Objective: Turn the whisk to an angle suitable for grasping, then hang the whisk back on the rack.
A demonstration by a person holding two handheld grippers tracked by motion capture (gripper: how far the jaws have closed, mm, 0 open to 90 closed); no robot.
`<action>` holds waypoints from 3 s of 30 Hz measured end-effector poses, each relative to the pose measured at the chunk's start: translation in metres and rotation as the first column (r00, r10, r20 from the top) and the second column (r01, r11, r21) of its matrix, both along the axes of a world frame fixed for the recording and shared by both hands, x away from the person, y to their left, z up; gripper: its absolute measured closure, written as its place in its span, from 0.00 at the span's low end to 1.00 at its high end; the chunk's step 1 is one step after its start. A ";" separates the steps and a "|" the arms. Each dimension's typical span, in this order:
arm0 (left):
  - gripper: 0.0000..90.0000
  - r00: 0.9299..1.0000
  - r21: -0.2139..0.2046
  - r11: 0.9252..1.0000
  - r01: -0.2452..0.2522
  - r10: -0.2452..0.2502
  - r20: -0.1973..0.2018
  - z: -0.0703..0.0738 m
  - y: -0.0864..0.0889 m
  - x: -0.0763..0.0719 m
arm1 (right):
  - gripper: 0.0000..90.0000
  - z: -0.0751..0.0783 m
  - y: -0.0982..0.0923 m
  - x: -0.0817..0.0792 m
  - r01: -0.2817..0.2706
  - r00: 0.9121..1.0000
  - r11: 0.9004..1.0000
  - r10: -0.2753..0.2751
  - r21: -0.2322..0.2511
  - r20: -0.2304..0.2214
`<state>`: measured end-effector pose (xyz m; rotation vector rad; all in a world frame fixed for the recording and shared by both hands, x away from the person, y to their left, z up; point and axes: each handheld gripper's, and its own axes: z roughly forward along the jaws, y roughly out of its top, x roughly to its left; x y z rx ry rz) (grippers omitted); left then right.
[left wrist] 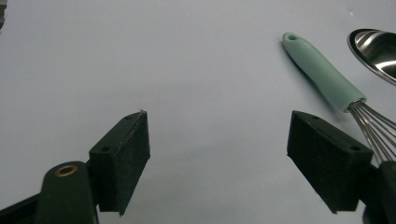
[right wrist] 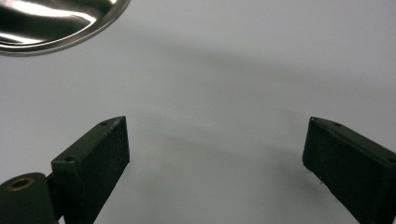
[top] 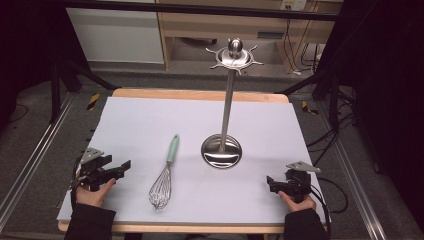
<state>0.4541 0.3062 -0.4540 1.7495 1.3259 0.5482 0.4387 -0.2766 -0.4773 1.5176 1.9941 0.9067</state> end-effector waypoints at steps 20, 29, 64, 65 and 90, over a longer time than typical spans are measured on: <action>0.31 0.994 0.013 0.994 0.108 -0.108 0.030 0.017 -0.029 -0.001 | 0.06 0.000 0.008 -0.002 -0.001 1.000 0.999 0.000 -0.032 -0.005; 0.30 0.987 0.010 0.988 0.153 -0.154 0.038 0.034 -0.052 0.008 | 0.07 0.001 0.006 -0.003 -0.007 1.000 0.999 0.007 -0.033 0.013; 0.32 0.969 0.073 0.966 0.248 -0.248 -0.011 0.059 -0.112 0.038 | 0.08 0.003 0.006 -0.004 -0.005 1.000 1.000 0.005 -0.007 0.004; 0.33 0.969 0.074 0.966 0.247 -0.247 -0.012 0.061 -0.112 0.039 | 0.08 0.003 0.006 -0.004 -0.004 1.000 1.000 0.004 -0.008 0.005; 0.32 0.960 0.146 0.953 0.264 -0.245 -0.135 0.059 -0.131 0.061 | 0.08 0.004 0.007 -0.003 -0.023 1.000 1.000 0.023 -0.013 0.006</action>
